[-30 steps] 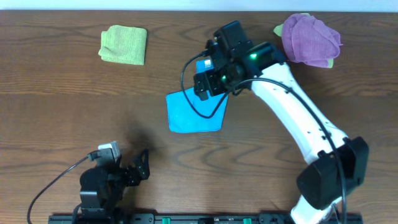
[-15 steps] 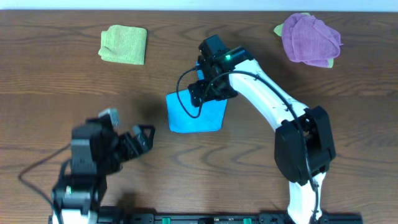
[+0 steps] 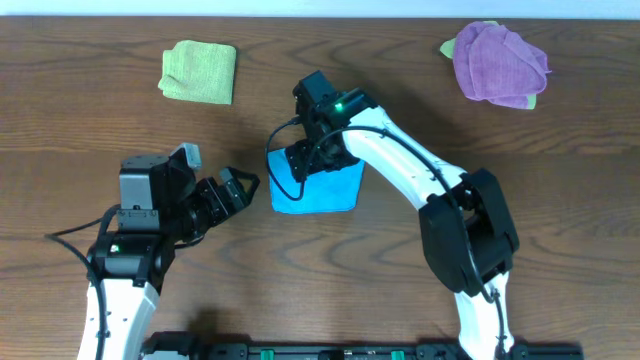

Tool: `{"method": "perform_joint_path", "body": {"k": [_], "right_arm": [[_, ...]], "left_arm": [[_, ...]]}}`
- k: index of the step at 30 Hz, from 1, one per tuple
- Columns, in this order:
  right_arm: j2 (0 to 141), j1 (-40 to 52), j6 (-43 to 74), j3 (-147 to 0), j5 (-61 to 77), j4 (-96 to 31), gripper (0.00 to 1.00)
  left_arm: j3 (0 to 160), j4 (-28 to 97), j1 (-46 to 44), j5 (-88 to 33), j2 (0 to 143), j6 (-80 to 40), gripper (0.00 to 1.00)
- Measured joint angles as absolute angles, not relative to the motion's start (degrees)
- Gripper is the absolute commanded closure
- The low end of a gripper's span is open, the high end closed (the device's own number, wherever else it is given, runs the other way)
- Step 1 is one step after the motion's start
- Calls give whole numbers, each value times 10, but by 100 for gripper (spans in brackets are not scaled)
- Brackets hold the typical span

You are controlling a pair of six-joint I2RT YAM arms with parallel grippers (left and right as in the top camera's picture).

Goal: Fold the cloth

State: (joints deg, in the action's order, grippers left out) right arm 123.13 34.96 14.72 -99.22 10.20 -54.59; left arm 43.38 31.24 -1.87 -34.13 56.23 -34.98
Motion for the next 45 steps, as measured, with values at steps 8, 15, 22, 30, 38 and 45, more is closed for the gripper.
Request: {"method": "perform_joint_path", "body": {"k": [8,15,22,30,38,45], "right_arm": [[1259,350,150,-992,75,-525,18],[1275,350,158,-992,67,-512,23],[1288,350,161,-992,65,-512,46],[1293,350,162,-992,55,-506,82],[1293,350,165,-992,55,-508,99],[1270,350,165,-992,50,-522,99]], "left_arm": [[434,313,10,-376,562,-362,5],[434,313,30,-392,562,-361,5],[434,313,30,-398,562,-360,5],[434,314,30,-400,562,-360,5],[434,314,30,-401,562,-360,5],[434,315,30,-401,562,-360,5]]}}
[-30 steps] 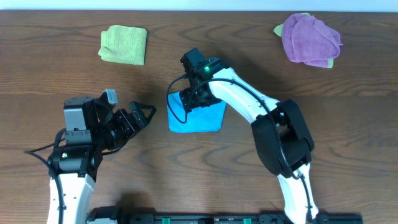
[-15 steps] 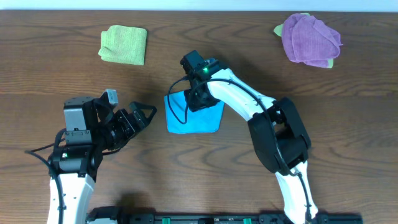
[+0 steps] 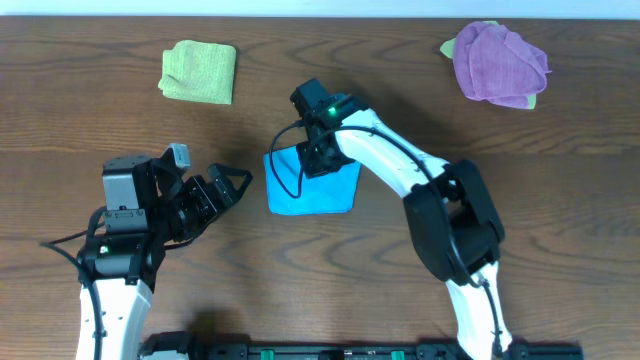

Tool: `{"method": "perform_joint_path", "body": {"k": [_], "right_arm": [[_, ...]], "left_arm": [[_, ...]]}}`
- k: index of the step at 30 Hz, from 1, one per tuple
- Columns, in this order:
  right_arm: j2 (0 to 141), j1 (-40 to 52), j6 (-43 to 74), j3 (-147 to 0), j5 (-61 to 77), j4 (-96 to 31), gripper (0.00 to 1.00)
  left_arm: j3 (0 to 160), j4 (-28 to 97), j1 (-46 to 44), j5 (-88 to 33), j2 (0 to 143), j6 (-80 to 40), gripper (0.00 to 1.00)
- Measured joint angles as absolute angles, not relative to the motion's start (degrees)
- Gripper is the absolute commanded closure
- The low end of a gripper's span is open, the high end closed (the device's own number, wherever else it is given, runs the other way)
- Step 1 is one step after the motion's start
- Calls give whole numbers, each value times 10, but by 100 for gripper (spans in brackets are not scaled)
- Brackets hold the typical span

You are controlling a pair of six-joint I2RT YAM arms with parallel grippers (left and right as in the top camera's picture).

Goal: Fold the cloth

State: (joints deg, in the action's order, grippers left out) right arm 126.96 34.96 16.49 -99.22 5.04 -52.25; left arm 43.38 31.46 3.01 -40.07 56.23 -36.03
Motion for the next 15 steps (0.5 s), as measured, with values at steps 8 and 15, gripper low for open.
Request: {"method": "perform_joint_path", "body": {"k": [8,15], "right_arm": [[1193,350,166,-992,19,-559,99],[1167,349,199,-992,-36,-622,99]], "left_arm": [[434,315,30,-396,562,-364,5],[434,315,30,-396,562,-399,5]]}}
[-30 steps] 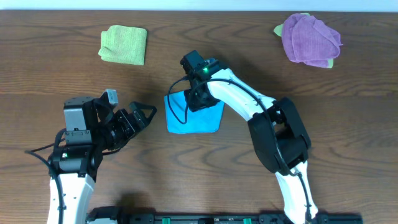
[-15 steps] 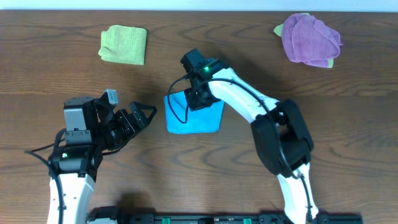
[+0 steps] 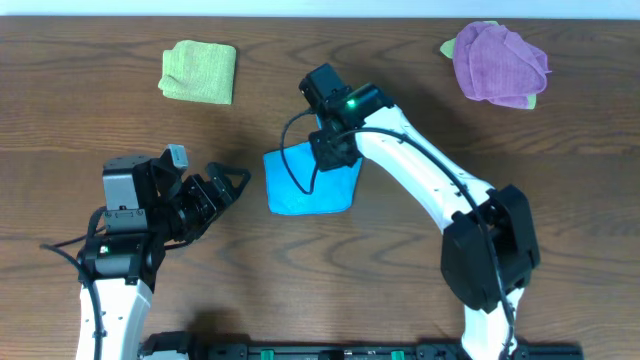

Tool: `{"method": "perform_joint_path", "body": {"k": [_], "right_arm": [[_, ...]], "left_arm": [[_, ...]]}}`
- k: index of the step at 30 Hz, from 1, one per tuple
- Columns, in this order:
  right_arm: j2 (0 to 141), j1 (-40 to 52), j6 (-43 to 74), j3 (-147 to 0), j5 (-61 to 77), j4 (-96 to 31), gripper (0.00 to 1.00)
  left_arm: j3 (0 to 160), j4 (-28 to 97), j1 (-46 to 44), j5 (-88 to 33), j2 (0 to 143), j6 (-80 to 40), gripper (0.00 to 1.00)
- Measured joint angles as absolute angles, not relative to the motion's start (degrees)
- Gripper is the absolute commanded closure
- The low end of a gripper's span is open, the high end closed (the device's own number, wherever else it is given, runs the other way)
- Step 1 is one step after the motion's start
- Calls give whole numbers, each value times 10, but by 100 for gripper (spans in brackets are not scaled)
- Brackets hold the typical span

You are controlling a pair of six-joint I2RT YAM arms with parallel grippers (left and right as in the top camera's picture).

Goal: Fold the cloth

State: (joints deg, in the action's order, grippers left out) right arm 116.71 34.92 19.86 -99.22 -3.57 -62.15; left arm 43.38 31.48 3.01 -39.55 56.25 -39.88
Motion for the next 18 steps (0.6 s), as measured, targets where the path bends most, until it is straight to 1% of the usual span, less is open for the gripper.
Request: {"method": "perform_joint_path", "body": {"k": [9,18], "right_arm": [[1153,336,273,-992,-104,-701,99],[1131,310,301,-992,-124,-723,99]], "left_arm": [[434,324,27,-394,576,-414,5],[434,311,-25,-384,703,-418,5]]}}
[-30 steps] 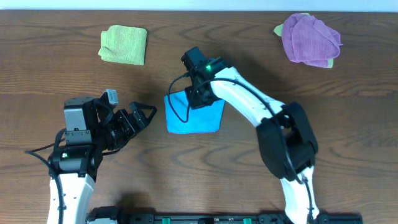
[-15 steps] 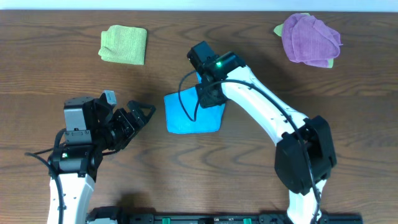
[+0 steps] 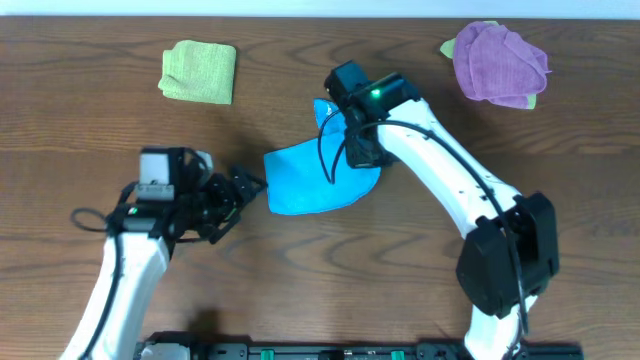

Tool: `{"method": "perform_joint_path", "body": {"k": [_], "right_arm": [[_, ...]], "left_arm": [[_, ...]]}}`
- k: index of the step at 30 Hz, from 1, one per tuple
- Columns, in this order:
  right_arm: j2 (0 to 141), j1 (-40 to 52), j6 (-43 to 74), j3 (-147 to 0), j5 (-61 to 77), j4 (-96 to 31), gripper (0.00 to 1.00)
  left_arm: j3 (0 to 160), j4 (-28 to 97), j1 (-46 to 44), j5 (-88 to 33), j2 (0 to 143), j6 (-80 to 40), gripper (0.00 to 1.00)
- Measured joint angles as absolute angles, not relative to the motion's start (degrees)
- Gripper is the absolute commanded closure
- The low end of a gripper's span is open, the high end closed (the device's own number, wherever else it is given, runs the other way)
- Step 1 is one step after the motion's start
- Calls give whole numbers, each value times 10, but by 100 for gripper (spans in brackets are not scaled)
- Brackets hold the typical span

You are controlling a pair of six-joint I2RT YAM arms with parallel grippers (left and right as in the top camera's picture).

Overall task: Fold the cloth
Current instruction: 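Grasp the left corner of the blue cloth with the left gripper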

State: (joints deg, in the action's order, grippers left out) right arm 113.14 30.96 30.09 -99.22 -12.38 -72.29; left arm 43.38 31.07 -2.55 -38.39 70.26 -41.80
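The blue cloth (image 3: pixel 305 185) lies mid-table, partly opened out, its right side drawn up and to the right. A pointed flap (image 3: pixel 324 109) of it stands up beside my right gripper (image 3: pixel 352 143), which looks shut on the cloth's upper right part; the wrist hides the fingers. My left gripper (image 3: pixel 248 190) sits low at the cloth's left edge, fingers spread, nothing between them.
A folded green cloth (image 3: pixel 199 71) lies at the back left. A crumpled purple cloth (image 3: pixel 499 63) rests on another green one (image 3: pixel 447 47) at the back right. The dark mounting rail (image 3: pixel 330 352) runs along the table's front edge.
My right gripper has moved right and away from the table's front, and the blue cloth's upper part has come with it, spreading rightward. My left arm has shifted right, closer to the cloth's left edge.
My right gripper was down on the upper left of the compact blue cloth, and the left gripper stood open to its left. The right gripper then sat at the cloth's top middle. Now it is farther right with a flap raised, and the cloth is wider.
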Motion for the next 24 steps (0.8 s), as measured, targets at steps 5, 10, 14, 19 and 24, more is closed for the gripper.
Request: {"method": "perform_joint_path", "body": {"k": [5,10,14,19,24], "right_arm": [[1120,307,305,-992,-125,-726,99],[1120,307,306,-992,-125,-726,99],[1120,307,306,-992,-125,-726,99],[1120,307,306,-992,-121,-722,99],[1120,307,306,-992,-118,-720,99]], "left_arm": [[434,272,-43,-381,778,-412,5],[434,237,-44,-380,830,-406,5],[434,211,-44,-385,863,-408,5],[434,172,-58,-397,909,-423,5],[434,129,-84,-406,939,-448,5]]}}
